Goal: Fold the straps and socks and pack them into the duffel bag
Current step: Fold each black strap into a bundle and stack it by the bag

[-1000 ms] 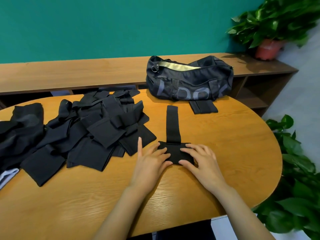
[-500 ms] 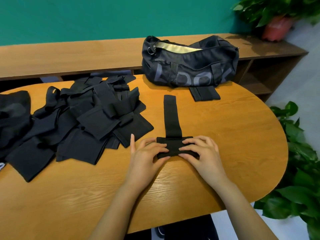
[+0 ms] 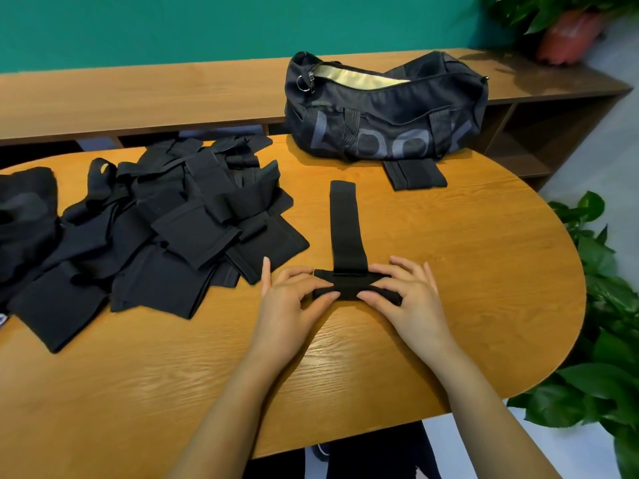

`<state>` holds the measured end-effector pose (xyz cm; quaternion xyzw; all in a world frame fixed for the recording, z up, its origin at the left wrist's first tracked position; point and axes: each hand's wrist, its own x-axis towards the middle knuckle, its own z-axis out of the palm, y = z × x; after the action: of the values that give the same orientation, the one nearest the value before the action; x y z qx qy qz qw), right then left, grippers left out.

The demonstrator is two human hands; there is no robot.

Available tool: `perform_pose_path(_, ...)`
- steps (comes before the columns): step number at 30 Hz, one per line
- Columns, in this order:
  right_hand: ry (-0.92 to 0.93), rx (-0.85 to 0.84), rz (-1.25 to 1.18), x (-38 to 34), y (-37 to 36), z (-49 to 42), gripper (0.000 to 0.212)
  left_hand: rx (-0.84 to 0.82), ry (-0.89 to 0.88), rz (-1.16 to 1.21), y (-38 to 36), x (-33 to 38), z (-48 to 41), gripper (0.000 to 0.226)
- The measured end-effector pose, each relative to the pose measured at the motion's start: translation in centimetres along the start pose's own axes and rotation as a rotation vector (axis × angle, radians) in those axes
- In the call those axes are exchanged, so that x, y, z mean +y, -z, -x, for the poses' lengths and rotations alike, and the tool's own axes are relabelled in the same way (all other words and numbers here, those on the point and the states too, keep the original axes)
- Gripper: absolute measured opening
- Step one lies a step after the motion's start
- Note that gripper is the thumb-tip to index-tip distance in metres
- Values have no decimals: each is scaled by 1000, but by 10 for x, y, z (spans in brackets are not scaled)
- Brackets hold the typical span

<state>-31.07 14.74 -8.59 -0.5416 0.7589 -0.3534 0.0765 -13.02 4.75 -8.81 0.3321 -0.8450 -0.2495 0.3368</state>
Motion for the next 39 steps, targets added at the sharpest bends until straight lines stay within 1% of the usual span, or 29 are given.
perform_pose_path(4,1,3,6,0,-1,0,53,13,5,7,0,1,0,30)
perform_pose_path(6,4,5,10,0,-1,1,54,13,5,6,1,3,0,34)
perform_pose_path(8,8,2,5,0,0,1,54,-5,-22,-23,2,3,0,38)
perform_pose_path(11,12,4,-2,0,1,1,54,-42,-53,-82,1,2,0,36)
perform_pose_path(15,20,4,-19,-2,3,2,49,-3,-23,-61,1,3,-1,31)
perform_pose_path(17,34,-12,3,-5,4,3,55,29,2,-40,2,3,-1,31)
perform_pose_path(18,32,-15,18,-5,4,3,58,40,16,-28,2,3,0,32)
perform_pose_path(22,2,21,2,-7,4,2,53,36,23,-8,2,3,0,39)
perform_pose_path(25,-9,21,-19,-7,4,2,51,-14,-4,-54,3,4,0,36)
perform_pose_path(27,-29,29,-43,-9,5,1,45,-35,-13,-81,2,4,0,31)
perform_pose_path(30,-69,52,-95,-8,6,3,27,-20,-3,-46,3,5,0,22)
perform_pose_path(32,-89,51,-95,-7,6,3,24,-15,13,-39,3,4,0,18)
perform_pose_path(35,-85,73,-64,-9,5,3,22,17,46,-63,2,5,0,3)
perform_pose_path(38,-79,85,-45,-8,3,4,28,79,107,-85,2,5,0,12)
perform_pose_path(39,-90,85,-38,-9,3,4,33,88,131,-82,2,6,0,26)
